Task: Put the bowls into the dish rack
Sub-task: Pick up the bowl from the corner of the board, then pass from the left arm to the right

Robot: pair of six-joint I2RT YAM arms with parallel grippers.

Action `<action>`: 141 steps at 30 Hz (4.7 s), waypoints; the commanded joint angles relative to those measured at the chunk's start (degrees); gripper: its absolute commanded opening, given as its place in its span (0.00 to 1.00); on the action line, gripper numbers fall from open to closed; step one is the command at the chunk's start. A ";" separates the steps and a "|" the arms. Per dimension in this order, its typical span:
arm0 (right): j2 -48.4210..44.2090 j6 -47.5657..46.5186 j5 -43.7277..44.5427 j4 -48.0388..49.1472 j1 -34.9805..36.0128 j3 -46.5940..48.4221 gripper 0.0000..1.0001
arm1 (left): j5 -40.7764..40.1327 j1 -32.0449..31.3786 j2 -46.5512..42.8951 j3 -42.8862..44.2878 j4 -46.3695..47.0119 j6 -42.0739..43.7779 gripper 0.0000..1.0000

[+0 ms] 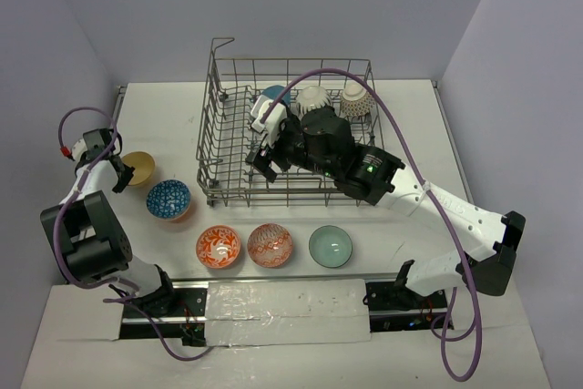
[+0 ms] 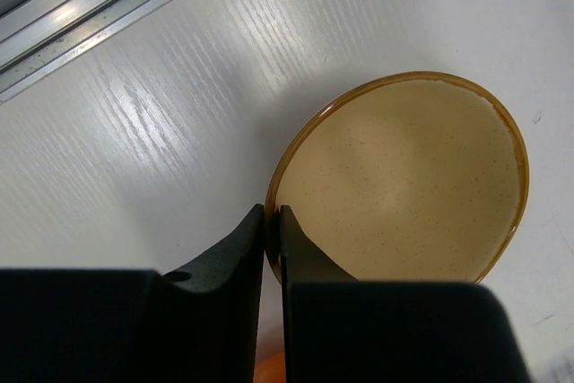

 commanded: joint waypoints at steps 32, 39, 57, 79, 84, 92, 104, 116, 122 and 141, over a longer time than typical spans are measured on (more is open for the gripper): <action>2.90 -0.59 1.99 -1.36 0.49 2.60 0.88 | -1.92 -0.38 -11.12 -0.65 1.29 -2.37 0.00; 2.64 0.11 1.37 -1.89 0.40 3.13 0.88 | -0.51 -0.29 -14.64 -0.74 2.00 -2.45 0.00; -0.70 2.31 0.93 -2.68 -0.21 1.38 0.87 | -1.30 -5.65 -32.22 2.07 1.38 -2.37 0.00; -1.85 3.19 0.32 -2.77 -1.79 0.23 0.87 | 21.28 -12.59 -29.59 25.27 -0.02 1.76 0.00; -2.20 3.28 0.32 -2.33 -1.71 -0.21 0.87 | 21.73 -19.26 -26.60 27.56 0.24 3.34 0.00; -3.69 1.79 4.18 -2.16 -1.79 -1.35 0.87 | 24.98 -29.28 -16.06 35.29 -3.44 9.76 0.00; -10.28 -5.07 -0.72 1.09 -3.90 -7.59 0.84 | 30.34 -36.76 -2.61 43.38 -8.28 18.72 0.00; -6.17 -7.00 -21.48 -2.24 -10.23 -2.24 0.78 | 38.25 -37.20 0.91 41.54 -10.31 21.36 0.00; -0.01 -6.74 -22.09 -3.65 -10.49 1.98 0.75 | 40.10 -37.29 0.12 38.73 -9.25 21.54 0.00; 12.13 -9.29 -17.80 -7.60 -11.20 12.71 0.76 | 40.45 -37.29 -0.93 36.70 -9.25 21.98 0.00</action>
